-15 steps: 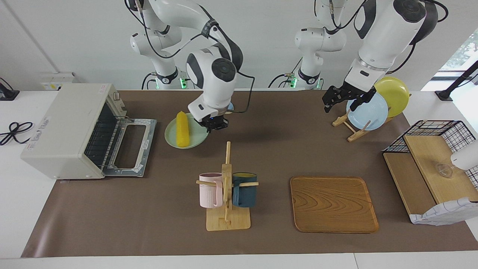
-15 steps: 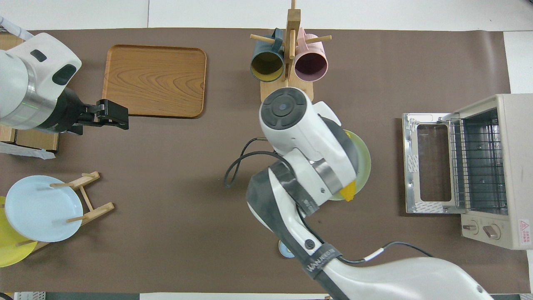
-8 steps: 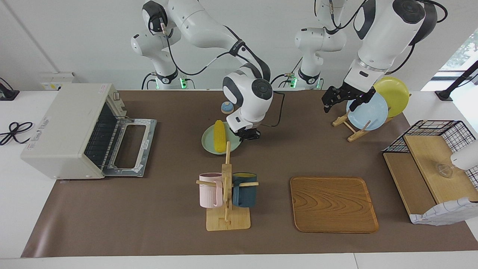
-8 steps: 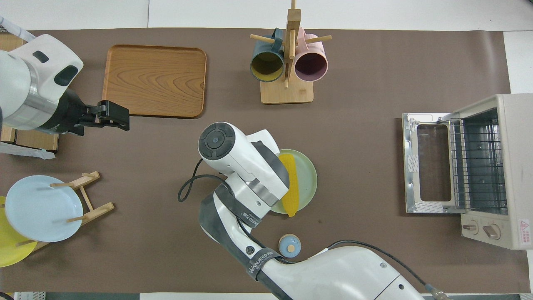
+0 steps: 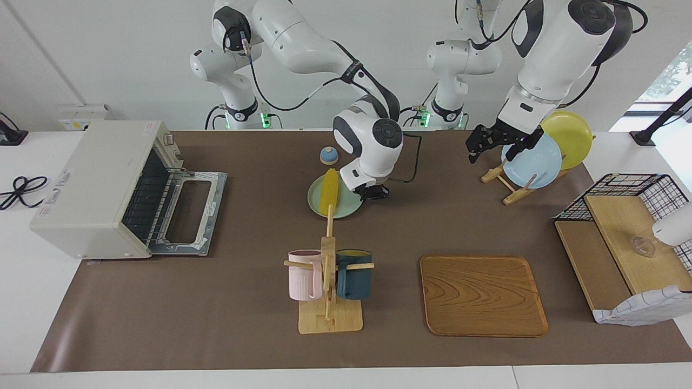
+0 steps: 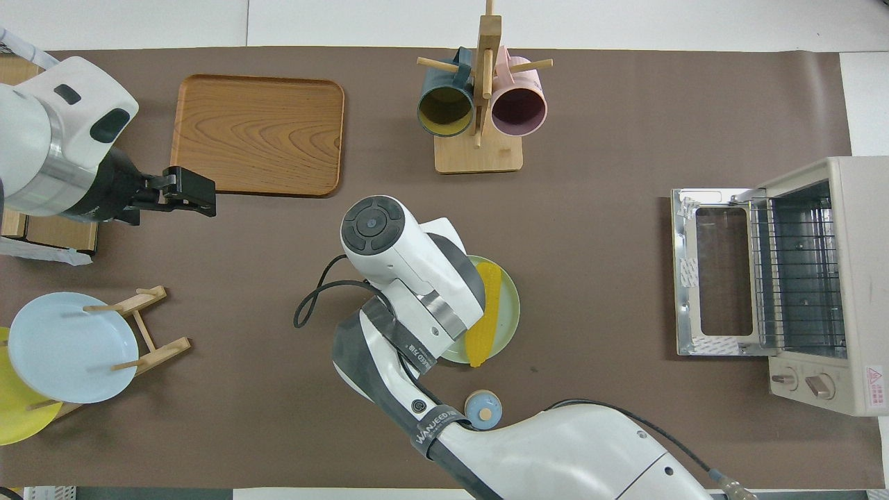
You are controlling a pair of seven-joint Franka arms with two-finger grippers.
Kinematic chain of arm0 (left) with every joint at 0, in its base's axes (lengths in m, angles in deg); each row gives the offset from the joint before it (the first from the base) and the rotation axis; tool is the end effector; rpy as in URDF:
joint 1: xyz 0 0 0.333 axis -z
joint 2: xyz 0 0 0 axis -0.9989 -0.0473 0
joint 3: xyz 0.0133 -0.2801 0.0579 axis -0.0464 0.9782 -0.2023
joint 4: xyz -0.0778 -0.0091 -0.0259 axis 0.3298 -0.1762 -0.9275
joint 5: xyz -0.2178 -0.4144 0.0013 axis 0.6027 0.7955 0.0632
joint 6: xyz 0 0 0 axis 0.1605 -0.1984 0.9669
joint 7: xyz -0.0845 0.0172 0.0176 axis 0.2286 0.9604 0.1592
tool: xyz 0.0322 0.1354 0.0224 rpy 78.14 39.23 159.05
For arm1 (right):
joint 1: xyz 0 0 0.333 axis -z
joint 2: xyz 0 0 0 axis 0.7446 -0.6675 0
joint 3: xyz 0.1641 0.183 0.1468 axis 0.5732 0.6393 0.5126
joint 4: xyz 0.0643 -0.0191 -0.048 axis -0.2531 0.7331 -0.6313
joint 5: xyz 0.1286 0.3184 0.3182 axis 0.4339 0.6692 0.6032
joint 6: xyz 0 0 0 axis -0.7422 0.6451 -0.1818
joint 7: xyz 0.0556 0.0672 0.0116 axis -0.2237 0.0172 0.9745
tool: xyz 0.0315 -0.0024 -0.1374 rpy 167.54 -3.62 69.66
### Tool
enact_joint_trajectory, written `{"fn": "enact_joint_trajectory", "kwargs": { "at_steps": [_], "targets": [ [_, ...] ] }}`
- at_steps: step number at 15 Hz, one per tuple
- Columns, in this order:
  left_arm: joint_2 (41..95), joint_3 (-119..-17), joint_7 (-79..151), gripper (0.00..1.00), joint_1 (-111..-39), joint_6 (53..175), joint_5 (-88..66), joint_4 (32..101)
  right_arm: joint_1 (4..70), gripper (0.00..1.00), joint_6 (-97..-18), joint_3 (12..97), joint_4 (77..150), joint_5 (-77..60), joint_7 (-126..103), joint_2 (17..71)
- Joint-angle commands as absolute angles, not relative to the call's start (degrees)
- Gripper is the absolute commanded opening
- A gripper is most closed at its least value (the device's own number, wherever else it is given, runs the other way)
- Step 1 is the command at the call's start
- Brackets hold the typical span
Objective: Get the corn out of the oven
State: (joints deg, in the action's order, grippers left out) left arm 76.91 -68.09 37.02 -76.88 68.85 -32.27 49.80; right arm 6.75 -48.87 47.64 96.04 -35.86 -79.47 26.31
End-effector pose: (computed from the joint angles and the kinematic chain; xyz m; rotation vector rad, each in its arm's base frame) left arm 0.6213 -0.1591 0.5282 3.0790 0.0297 -0.0408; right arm 0.5399 0.4885 0.2215 2.9813 -0.5152 -0.2409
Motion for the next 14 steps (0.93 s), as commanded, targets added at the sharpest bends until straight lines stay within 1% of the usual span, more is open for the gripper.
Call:
{"fn": "enact_joint_trajectory", "kwargs": {
  "at_steps": [1,2,3,4,5,7,10,12,13,14],
  "targets": [
    [79.1,-68.6,37.4,1.0,-76.6,72.2,-31.5,53.6,7.6,0.25,-51.0,48.0,96.0,-34.8,-80.1,26.0],
    [79.1,-68.7,37.4,1.0,-76.8,73.0,-31.5,54.2,7.7,0.3,-52.9,48.0,96.4,-34.7,-79.8,26.0],
    [79.2,-68.7,37.5,1.0,-76.8,73.2,-31.5,54.7,7.7,0.33,-53.9,48.0,96.3,-34.8,-79.8,26.2],
    [79.4,-68.8,37.3,1.0,-76.6,72.9,-31.6,54.5,7.7,0.33,-53.3,47.9,96.3,-35.3,-79.6,26.7],
    [79.4,-68.7,36.9,1.0,-76.3,73.1,-31.5,54.5,8.1,0.33,-51.8,47.9,96.4,-35.7,-77.1,28.5],
    [79.5,-68.7,37.2,1.0,-76.2,73.2,-31.6,54.7,10.4,0.31,-47.0,47.4,96.3,-36.5,-71.7,30.8],
    [79.5,-68.6,37.3,1.0,-76.1,73.8,-31.4,54.9,13.4,0.29,-43.2,47.5,97.6,-42.6,-68.7,35.2],
    [79.4,-68.6,37.3,1.0,-74.7,74.5,-30.4,55.1,15.8,0.24,-38.5,47.4,99.3,-44.6,-63.7,37.3],
    [79.4,-68.6,37.2,1.0,-73.8,74.8,-30.0,55.3,18.3,0.18,-37.4,47.4,101.2,-45.0,-63.2,37.9],
    [79.2,-68.6,36.7,1.0,-72.2,75.2,-29.5,55.9,20.6,0.17,-37.3,47.4,103.4,-46.1,-62.9,38.7]
  ]
}}
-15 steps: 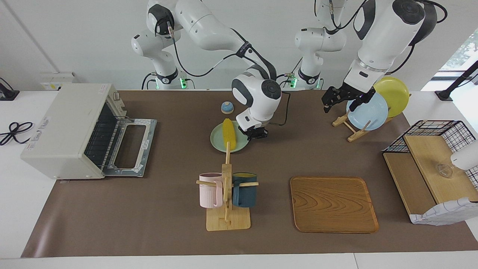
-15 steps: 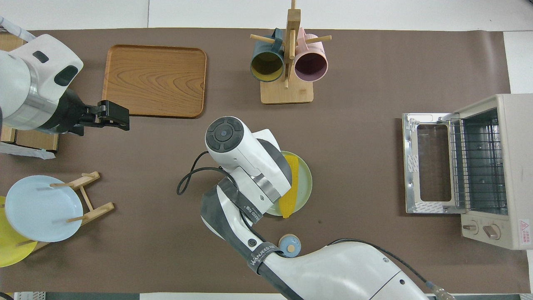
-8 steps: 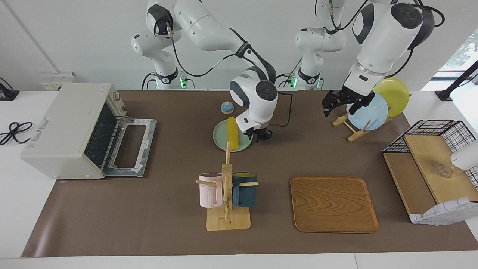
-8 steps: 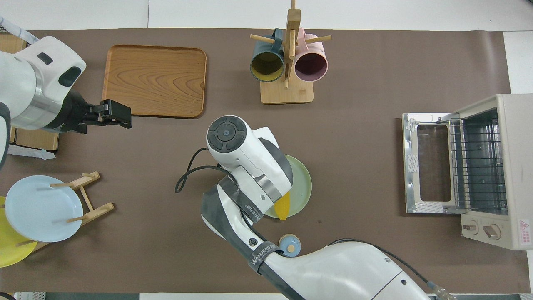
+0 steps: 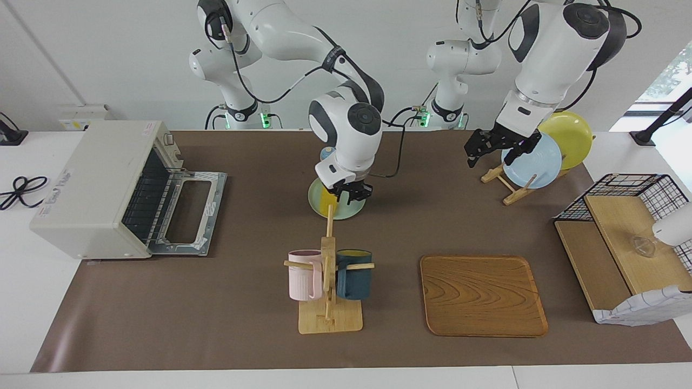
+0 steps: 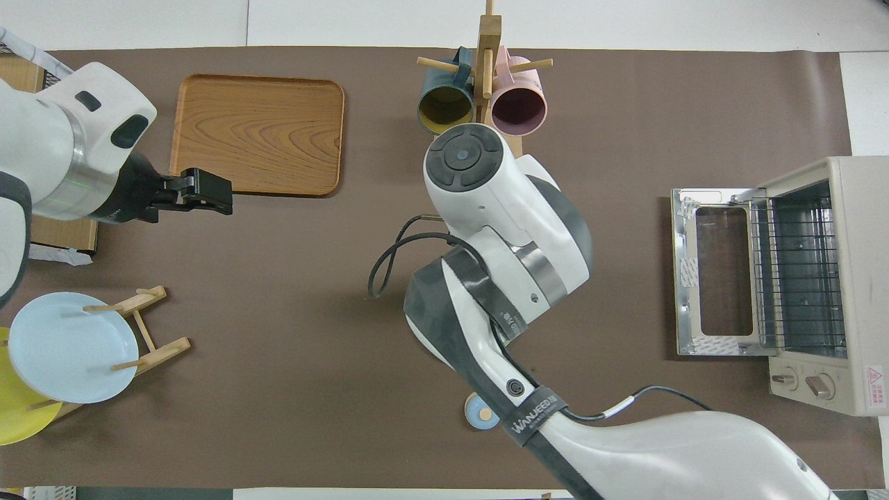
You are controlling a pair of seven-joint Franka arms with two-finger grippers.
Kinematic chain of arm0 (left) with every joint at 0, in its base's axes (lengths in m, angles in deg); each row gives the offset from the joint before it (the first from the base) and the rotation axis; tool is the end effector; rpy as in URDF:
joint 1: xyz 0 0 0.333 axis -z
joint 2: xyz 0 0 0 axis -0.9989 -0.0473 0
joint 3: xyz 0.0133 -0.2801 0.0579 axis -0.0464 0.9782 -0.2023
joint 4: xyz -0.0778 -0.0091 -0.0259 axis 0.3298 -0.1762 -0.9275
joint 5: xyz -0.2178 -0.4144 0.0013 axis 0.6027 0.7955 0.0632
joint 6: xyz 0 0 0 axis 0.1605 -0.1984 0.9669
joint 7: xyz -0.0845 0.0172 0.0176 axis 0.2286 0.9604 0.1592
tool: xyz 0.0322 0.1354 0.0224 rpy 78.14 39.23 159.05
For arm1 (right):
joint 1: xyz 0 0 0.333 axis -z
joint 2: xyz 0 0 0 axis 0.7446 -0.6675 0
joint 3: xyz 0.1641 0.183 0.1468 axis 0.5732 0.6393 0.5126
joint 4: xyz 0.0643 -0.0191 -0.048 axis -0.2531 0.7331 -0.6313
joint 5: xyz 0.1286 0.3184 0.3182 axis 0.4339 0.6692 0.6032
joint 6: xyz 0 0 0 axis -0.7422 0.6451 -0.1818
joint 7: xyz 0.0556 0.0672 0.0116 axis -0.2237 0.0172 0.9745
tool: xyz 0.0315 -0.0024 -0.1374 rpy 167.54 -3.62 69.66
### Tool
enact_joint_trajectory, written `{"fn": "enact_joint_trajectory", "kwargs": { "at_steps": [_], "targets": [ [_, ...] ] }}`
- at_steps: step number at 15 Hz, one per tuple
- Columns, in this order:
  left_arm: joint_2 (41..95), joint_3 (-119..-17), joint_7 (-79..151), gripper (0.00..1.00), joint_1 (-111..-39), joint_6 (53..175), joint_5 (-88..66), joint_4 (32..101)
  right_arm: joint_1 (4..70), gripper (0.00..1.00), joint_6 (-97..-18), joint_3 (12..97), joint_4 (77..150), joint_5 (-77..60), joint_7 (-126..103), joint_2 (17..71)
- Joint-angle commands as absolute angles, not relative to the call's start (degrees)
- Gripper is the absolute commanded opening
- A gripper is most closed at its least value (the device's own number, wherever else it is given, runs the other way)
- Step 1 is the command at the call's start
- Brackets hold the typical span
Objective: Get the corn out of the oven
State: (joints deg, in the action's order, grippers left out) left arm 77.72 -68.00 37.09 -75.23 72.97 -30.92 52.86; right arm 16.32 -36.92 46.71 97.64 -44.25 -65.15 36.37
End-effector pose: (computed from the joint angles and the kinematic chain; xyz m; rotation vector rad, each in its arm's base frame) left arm 0.6177 -0.1811 0.5142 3.0498 -0.0091 -0.0025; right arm 0.6034 0.3524 0.3215 2.8932 -0.3340 -0.1972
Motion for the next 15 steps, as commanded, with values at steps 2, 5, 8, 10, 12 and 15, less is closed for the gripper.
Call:
{"fn": "enact_joint_trajectory", "kwargs": {
  "at_steps": [2,5,8,10,12,15],
  "targets": [
    [78.7,-68.6,36.5,1.0,-70.0,77.0,-28.1,56.9,23.2,0.05,-38.8,47.4,111.0,-49.6,-60.9,41.5],
    [76.2,-68.6,34.6,1.0,-64.7,80.2,-26.2,57.8,26.9,0.0,-47.2,47.5,119.9,-54.9,-58.8,43.9],
    [71.2,-68.7,32.8,1.0,-58.3,84.9,-25.9,57.5,32.5,0.0,-50.5,47.5,121.6,-54.9,-49.8,43.9],
    [68.4,-68.7,30.1,1.0,-54.7,89.0,-24.8,57.7,35.2,0.0,-51.1,47.6,122.3,-54.9,-46.8,43.9],
    [65.7,-68.8,26.9,1.0,-50.7,93.1,-24.8,58.0,35.2,0.0,-51.3,47.5,123.2,-54.9,-46.4,44.0],
    [61.2,-69.0,23.7,1.0,-47.3,97.5,-25.2,57.6,36.2,0.0,-52.9,47.5,124.9,-55.1,-46.0,44.5]
  ]
}}
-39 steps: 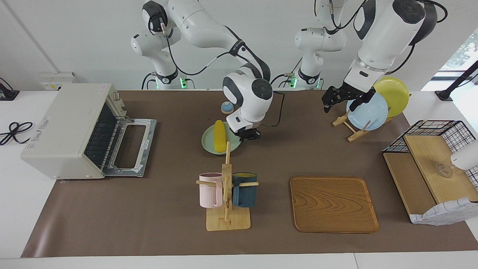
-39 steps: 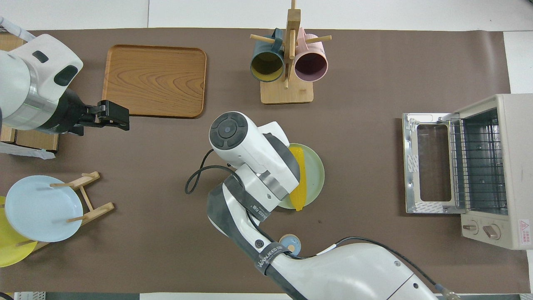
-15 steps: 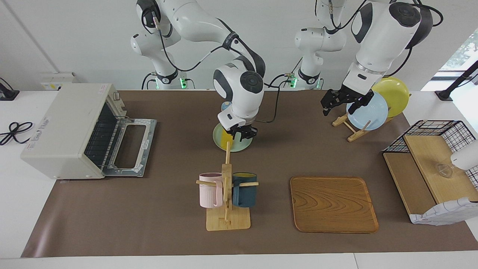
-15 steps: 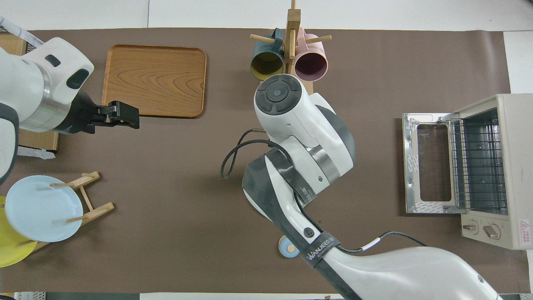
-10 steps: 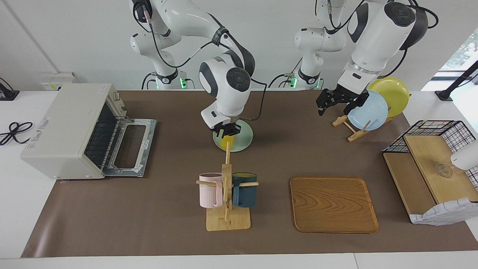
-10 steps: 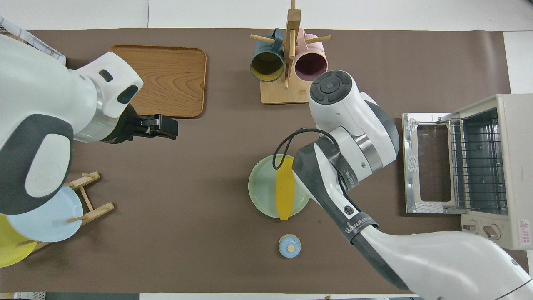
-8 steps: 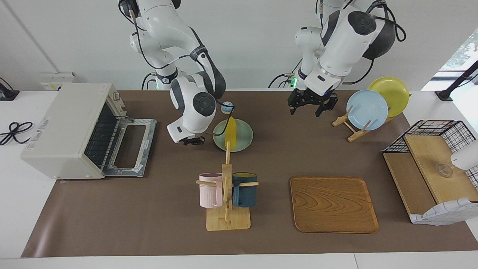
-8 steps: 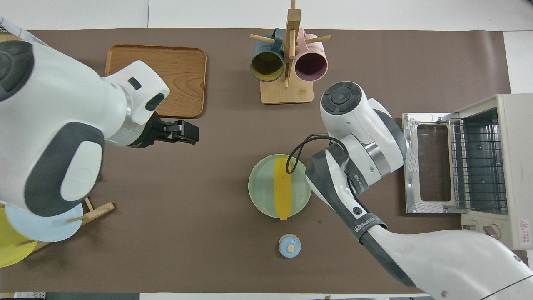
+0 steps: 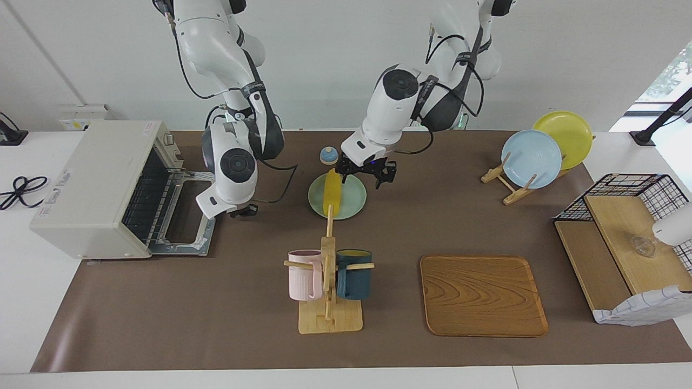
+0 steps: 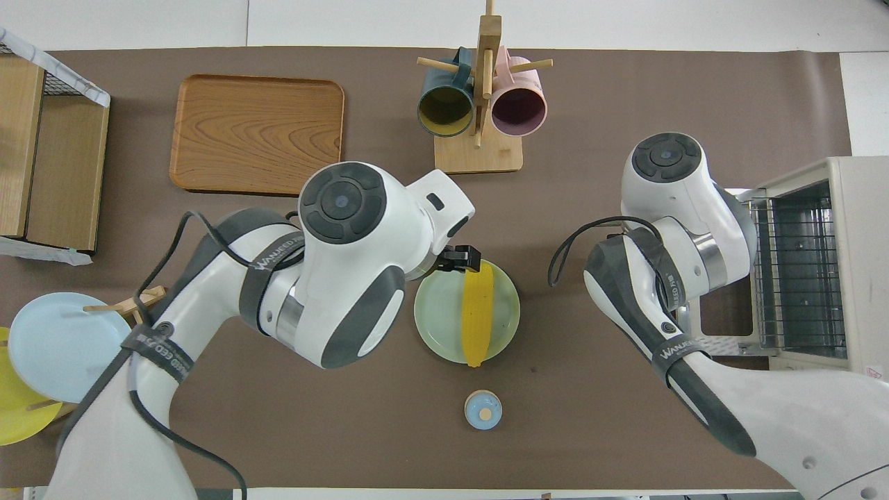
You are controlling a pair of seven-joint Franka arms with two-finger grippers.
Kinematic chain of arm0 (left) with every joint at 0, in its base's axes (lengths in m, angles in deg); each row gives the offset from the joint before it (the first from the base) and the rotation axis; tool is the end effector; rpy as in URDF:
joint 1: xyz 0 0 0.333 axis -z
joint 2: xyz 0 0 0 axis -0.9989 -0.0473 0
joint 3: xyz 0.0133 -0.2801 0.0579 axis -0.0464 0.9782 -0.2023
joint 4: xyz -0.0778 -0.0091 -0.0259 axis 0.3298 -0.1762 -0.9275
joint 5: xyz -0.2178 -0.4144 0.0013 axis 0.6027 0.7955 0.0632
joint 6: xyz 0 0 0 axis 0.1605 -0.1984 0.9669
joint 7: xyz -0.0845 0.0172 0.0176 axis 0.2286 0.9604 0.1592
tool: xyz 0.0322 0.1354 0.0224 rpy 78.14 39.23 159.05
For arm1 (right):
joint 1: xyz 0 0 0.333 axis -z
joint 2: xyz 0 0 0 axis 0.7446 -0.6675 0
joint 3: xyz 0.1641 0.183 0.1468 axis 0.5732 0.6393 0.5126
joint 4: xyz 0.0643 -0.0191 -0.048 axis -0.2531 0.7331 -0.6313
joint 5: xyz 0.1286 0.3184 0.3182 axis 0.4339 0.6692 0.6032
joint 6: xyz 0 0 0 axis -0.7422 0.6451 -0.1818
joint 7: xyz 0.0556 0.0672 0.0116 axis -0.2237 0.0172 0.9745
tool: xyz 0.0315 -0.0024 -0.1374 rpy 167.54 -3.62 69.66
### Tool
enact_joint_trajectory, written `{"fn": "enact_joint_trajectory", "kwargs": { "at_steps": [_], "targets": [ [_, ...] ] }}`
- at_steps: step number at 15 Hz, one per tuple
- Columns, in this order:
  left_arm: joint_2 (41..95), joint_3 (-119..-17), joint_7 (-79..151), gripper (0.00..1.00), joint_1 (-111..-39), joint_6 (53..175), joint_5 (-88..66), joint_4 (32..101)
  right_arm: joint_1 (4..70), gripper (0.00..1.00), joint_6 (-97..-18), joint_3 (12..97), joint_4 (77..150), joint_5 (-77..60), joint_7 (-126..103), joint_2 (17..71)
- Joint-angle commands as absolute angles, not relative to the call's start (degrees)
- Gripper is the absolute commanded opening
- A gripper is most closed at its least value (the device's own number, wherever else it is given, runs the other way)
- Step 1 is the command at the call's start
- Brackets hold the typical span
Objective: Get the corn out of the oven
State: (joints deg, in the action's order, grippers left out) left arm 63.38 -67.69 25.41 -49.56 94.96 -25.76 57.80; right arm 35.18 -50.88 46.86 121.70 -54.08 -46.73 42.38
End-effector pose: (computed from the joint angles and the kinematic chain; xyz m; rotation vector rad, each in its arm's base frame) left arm 0.5202 -0.4742 0.3337 2.9447 -0.2672 -0.0590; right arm 0.6057 0.1074 0.2003 2.7978 -0.1751 -0.3082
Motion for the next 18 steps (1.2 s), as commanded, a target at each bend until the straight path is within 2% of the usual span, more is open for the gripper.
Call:
{"fn": "enact_joint_trajectory", "kwargs": {
  "at_steps": [1,3,8,18],
  "targets": [
    [59.8,-69.1,22.2,1.0,-45.3,98.2,-25.9,57.5,37.0,0.0,-54.0,47.5,125.9,-55.1,-45.8,44.6],
    [57.4,-69.1,20.0,1.0,-44.1,100.0,-29.0,57.3,38.0,0.0,-56.5,47.4,127.6,-55.1,-44.7,45.0],
    [54.6,-69.2,17.8,1.0,-42.2,102.7,-31.3,59.2,38.2,0.0,-56.0,47.4,128.3,-56.3,-44.5,45.2],
    [54.6,-69.3,16.4,1.0,-42.2,106.1,-32.1,62.5,39.3,0.0,-57.6,47.4,129.8,-63.5,-44.7,45.7]
  ]
}}
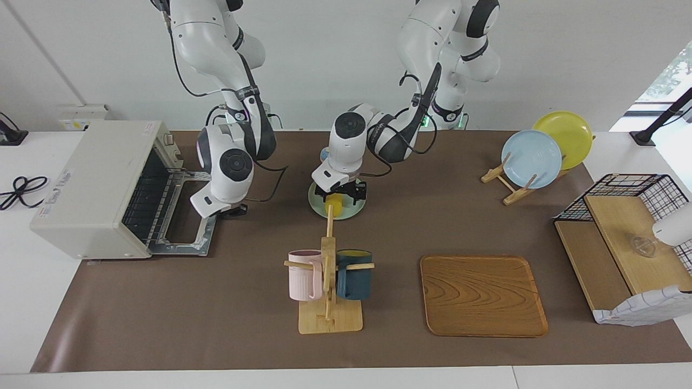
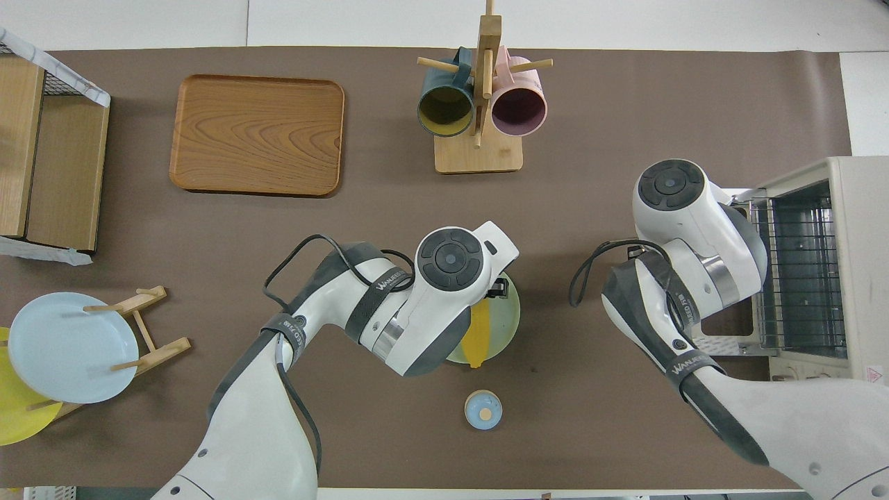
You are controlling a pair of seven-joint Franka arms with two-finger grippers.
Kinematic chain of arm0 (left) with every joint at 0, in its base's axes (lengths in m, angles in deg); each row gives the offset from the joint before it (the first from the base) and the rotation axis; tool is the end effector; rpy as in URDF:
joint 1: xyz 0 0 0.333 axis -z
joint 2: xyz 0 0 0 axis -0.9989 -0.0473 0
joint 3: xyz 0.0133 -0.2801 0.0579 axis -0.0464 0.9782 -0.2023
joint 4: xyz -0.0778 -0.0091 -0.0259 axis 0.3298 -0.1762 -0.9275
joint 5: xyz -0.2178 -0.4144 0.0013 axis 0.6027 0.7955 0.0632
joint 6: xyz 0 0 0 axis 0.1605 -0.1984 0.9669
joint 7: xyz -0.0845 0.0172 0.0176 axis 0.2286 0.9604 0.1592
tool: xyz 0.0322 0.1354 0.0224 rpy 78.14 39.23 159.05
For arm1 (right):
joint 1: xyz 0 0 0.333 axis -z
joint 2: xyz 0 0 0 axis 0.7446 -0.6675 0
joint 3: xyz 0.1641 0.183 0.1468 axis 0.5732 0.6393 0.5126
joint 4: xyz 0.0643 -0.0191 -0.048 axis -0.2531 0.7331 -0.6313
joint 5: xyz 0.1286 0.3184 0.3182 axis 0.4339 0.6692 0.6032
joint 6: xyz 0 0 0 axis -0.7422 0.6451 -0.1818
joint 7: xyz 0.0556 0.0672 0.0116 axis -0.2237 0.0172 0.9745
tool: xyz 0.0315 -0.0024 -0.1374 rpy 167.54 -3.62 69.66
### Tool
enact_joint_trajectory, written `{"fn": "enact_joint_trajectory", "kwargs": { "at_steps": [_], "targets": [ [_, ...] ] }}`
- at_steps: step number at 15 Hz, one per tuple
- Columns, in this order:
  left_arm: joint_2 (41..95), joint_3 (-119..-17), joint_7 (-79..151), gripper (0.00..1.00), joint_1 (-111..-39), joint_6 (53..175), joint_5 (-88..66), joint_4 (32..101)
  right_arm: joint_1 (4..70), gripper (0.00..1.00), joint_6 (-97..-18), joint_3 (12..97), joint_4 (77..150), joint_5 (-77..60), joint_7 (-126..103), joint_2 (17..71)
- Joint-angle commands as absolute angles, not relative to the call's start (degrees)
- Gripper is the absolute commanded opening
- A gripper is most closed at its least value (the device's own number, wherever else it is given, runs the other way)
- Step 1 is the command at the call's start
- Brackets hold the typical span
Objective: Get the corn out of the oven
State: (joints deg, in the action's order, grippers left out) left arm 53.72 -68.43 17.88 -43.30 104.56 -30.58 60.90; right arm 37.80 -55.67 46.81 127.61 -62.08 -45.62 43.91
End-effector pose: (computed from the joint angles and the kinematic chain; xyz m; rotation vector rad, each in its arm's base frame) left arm 0.4744 -0.5127 0.2012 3.0482 -0.2552 -0.0774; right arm 0.5906 0.0666 0.1766 2.7184 -0.0723 -0.2576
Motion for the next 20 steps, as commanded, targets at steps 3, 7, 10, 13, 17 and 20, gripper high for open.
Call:
{"fn": "enact_joint_trajectory", "kwargs": {
  "at_steps": [3,7,10,13,17,20],
  "targets": [
    [54.7,-69.3,16.3,0.47,-42.3,106.0,-32.0,62.6,41.0,0.0,-58.3,47.5,130.2,-63.5,-44.2,45.6],
    [54.8,-69.3,14.7,0.0,-42.6,105.0,-31.9,61.7,40.7,0.0,-57.2,47.5,129.7,-63.6,-42.4,46.4],
    [56.7,-69.4,15.0,0.0,-45.9,98.7,-31.9,57.5,40.5,0.0,-54.3,47.4,128.5,-63.6,-39.2,48.0],
    [57.0,-69.4,16.5,0.0,-54.0,87.8,-32.2,47.4,41.0,0.0,-50.5,47.4,127.0,-63.7,-35.6,50.3],
    [52.4,-69.4,28.5,0.0,-66.0,80.3,-32.4,35.4,41.4,0.0,-45.5,47.5,126.2,-63.7,-33.9,54.1],
    [51.2,-69.4,35.1,0.0,-70.5,81.3,-33.9,34.4,43.8,0.0,-43.8,47.4,126.0,-62.9,-30.3,55.5]
  ]
}}
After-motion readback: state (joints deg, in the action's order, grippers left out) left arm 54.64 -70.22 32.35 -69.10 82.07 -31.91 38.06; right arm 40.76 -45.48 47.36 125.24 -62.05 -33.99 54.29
